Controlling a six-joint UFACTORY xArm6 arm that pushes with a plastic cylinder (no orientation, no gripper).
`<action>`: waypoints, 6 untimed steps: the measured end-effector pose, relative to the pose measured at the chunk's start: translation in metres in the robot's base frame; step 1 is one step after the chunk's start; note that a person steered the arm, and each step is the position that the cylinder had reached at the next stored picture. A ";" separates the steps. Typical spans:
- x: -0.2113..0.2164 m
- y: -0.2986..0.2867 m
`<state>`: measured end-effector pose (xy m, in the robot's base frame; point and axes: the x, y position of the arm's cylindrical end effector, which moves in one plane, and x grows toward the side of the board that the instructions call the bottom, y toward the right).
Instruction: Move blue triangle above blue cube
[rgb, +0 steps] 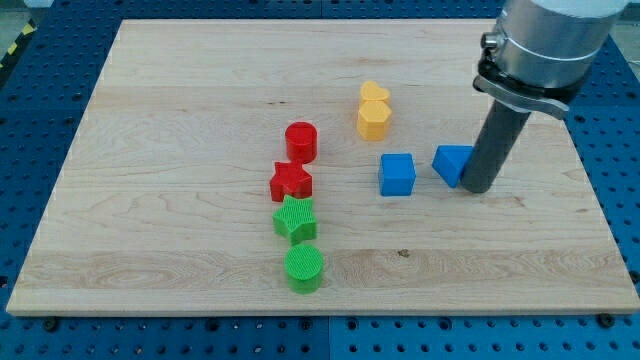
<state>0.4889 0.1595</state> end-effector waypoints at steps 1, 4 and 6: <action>-0.007 -0.017; -0.013 0.019; -0.037 0.016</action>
<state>0.4521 0.1751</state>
